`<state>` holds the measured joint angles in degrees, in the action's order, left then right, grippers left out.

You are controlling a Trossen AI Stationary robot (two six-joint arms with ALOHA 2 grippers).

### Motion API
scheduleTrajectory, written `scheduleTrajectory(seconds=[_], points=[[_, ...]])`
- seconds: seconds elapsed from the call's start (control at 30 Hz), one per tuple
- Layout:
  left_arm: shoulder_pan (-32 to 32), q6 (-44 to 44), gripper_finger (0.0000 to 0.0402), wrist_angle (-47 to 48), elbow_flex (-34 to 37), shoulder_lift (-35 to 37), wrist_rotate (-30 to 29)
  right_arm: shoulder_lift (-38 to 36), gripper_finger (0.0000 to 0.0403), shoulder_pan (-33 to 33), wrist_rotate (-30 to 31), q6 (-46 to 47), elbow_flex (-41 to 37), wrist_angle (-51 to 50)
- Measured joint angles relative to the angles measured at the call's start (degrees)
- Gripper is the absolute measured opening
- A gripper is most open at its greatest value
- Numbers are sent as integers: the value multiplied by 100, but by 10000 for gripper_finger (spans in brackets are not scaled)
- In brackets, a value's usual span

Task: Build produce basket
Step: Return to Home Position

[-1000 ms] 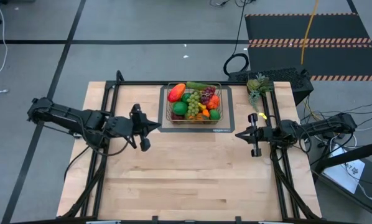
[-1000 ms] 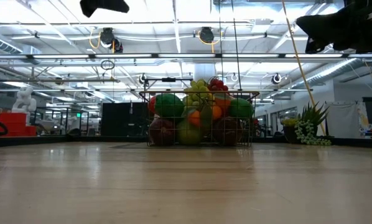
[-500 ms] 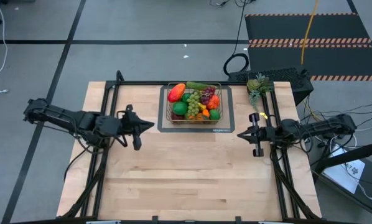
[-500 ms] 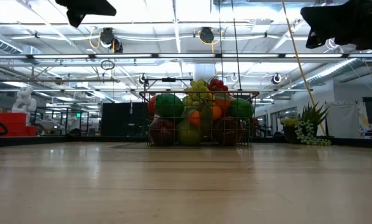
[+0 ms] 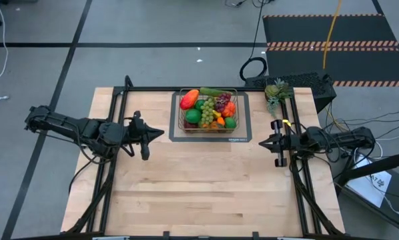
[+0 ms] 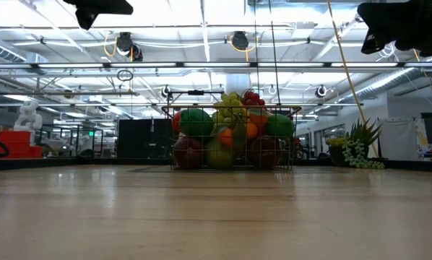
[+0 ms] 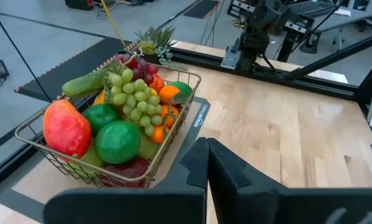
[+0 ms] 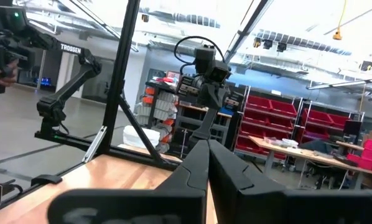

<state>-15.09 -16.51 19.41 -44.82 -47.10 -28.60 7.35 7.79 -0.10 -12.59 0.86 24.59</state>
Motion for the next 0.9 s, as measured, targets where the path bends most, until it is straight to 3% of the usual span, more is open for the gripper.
scheduleTrajectory(seconds=[0.33,0.5,0.9], points=[[0,105,6,1,0,-1,-2,-734,0,0,17,-360,0,-369],[0,183,4,3,0,-1,-2,-721,0,-79,24,-418,0,-559],[2,424,6,3,0,-1,-4,-716,0,-941,-466,-280,0,-730]])
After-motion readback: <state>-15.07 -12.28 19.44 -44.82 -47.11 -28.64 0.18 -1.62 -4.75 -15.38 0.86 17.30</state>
